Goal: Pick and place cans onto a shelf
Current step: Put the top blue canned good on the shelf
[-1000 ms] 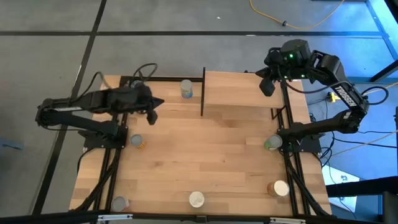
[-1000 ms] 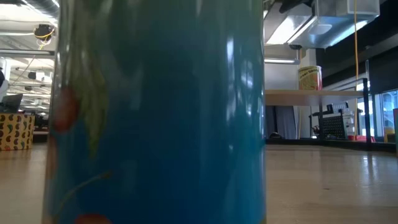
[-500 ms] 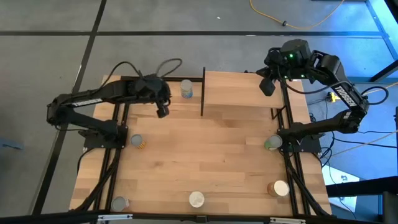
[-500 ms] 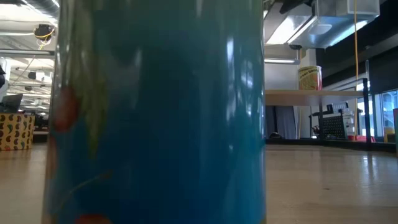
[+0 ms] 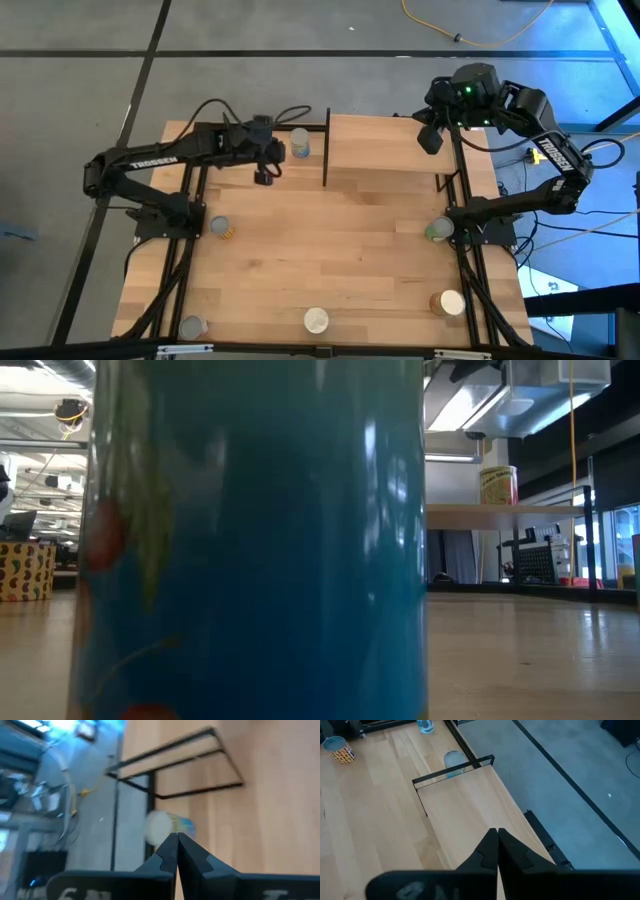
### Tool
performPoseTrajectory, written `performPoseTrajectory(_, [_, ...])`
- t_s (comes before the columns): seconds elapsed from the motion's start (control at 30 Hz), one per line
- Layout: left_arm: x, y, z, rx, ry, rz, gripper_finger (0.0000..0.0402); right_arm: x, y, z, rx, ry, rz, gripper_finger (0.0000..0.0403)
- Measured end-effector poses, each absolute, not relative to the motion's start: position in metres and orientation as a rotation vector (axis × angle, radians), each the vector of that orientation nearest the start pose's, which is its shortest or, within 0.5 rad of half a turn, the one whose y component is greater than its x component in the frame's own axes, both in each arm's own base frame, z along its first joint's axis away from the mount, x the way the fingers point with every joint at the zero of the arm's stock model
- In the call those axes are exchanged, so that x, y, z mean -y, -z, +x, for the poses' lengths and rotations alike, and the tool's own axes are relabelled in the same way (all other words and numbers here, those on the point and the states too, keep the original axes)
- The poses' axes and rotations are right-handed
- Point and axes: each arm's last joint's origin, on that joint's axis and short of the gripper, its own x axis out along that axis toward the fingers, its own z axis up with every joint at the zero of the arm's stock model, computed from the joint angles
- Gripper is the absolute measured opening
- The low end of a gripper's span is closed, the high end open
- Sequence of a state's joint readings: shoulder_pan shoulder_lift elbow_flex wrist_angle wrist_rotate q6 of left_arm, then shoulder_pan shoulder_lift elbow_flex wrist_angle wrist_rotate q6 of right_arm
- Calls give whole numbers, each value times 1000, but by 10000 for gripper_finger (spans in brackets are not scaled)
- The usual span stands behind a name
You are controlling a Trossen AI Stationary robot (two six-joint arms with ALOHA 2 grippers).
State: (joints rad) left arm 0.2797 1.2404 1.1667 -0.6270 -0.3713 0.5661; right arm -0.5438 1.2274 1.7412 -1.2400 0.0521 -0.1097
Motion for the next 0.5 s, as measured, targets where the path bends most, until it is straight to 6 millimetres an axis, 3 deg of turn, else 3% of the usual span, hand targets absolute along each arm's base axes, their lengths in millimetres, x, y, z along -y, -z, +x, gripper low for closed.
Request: performPoseTrajectory(0.5, [-84, -334, 240, -854, -558, 414, 21, 98, -461, 159, -730, 547, 125, 5])
